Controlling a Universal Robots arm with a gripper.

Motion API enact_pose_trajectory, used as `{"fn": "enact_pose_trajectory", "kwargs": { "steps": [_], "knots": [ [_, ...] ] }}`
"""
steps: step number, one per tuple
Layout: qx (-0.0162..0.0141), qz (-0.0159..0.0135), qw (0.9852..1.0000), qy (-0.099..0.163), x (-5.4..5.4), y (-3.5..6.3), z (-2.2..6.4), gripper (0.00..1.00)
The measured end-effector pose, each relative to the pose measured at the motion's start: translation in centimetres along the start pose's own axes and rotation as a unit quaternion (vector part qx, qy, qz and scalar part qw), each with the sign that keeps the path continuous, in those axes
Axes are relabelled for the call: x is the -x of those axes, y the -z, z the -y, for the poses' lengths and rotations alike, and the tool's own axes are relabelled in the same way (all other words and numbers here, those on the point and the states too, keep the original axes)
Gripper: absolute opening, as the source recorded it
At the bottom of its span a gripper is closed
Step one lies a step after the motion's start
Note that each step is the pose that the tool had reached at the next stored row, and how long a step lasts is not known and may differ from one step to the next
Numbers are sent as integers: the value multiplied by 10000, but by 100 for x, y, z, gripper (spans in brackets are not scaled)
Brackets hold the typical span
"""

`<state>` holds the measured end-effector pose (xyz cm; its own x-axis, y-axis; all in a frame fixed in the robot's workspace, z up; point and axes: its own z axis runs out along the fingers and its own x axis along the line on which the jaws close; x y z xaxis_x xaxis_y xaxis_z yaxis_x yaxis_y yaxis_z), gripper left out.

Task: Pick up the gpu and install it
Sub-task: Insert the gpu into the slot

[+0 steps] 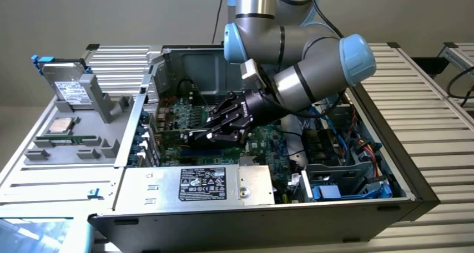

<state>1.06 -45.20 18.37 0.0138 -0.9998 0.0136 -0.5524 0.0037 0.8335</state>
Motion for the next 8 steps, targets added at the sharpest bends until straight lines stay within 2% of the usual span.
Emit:
{"fn": "enact_pose_trajectory", "kwargs": {
  "steps": [8],
  "knots": [
    [0, -1, 10000, -1, 0, -12, 7, 28]
  ]
}}
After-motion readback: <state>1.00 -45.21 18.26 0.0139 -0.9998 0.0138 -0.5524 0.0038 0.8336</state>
